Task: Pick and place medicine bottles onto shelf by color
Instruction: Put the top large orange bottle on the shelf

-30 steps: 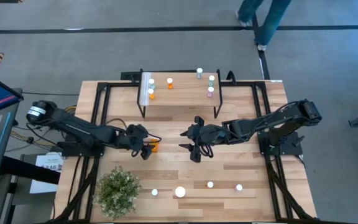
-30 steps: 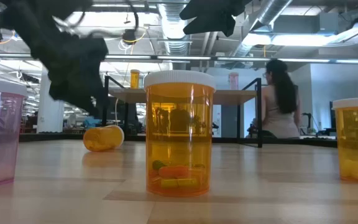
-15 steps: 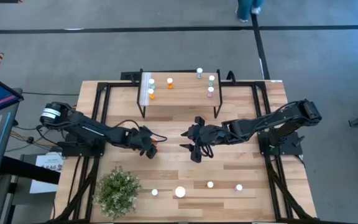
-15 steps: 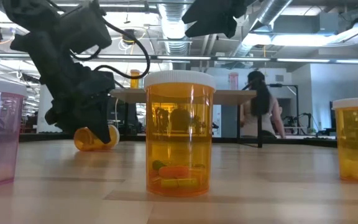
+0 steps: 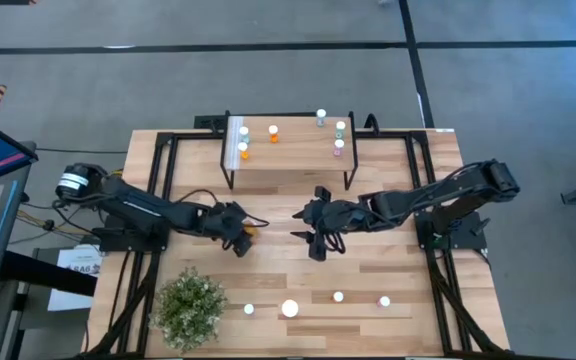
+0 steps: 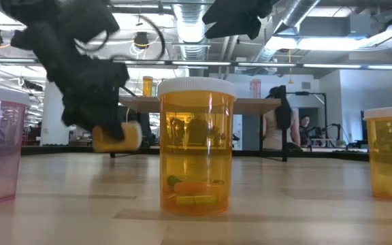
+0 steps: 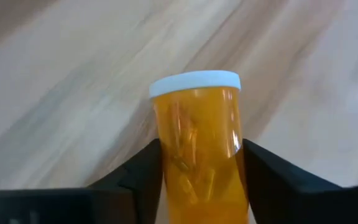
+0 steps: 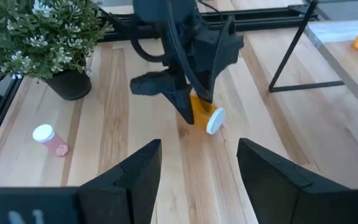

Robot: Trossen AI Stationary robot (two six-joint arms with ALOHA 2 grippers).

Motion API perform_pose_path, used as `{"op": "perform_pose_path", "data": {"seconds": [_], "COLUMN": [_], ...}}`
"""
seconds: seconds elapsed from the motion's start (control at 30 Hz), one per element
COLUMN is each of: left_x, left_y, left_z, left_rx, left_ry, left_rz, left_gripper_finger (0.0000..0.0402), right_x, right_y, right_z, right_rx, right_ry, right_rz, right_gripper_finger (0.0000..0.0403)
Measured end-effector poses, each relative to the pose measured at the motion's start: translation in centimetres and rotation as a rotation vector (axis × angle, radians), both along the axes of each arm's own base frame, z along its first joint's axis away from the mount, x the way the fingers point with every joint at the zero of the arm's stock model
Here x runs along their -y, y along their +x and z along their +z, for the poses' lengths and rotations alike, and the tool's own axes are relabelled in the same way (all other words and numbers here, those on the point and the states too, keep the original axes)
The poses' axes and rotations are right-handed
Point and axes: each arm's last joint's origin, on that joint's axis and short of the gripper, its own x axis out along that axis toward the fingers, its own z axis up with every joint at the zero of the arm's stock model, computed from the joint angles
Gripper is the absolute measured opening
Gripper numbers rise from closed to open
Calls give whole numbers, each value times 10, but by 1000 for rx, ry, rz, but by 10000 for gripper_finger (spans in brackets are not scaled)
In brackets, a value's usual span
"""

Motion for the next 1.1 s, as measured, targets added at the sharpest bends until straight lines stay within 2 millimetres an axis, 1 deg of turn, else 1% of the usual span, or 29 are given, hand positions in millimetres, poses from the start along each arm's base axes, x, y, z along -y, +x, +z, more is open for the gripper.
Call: {"op": "perform_pose_path", "data": {"seconds": [0.07, 0.17, 0.27, 0.33, 0.4, 0.53, 0.67, 0.73, 0.83, 0.93, 1.1], "left_x": [3, 9, 18, 24, 29, 36, 39, 39, 39, 38, 37], "left_y": [0, -2, -5, -6, -6, -3, 1, 2, 2, 2, 3], "left_z": [11, 30, 49, 61, 72, 87, 95, 98, 100, 101, 100], "left_rx": [67, 182, 294, 376, 459, 608, 704, 741, 762, 769, 759], "left_ry": [27, 81, 152, 196, 235, 295, 323, 338, 358, 362, 362], "left_rz": [-38, -102, -184, -249, -305, -390, -438, -450, -457, -452, -448], "left_gripper_finger": [151, 144, 154, 166, 175, 180, 177, 176, 176, 176, 176], "right_x": [1, -1, -7, -10, -13, -11, -2, 1, 2, 0, -4], "right_y": [-4, -8, -17, -23, -28, -38, -43, -40, -33, -22, -2], "right_z": [3, 12, 24, 33, 35, 28, 15, 12, 6, 0, 0], "right_rx": [-3, 36, 80, 150, 232, 444, 583, 614, 595, 552, 482], "right_ry": [-15, -46, -90, -107, -117, -104, -57, -41, -36, -25, -24], "right_rz": [3, -10, -13, -2, 13, 63, 110, 132, 163, 163, 167], "right_gripper_finger": [230, 229, 224, 221, 218, 215, 220, 228, 248, 273, 325]}}
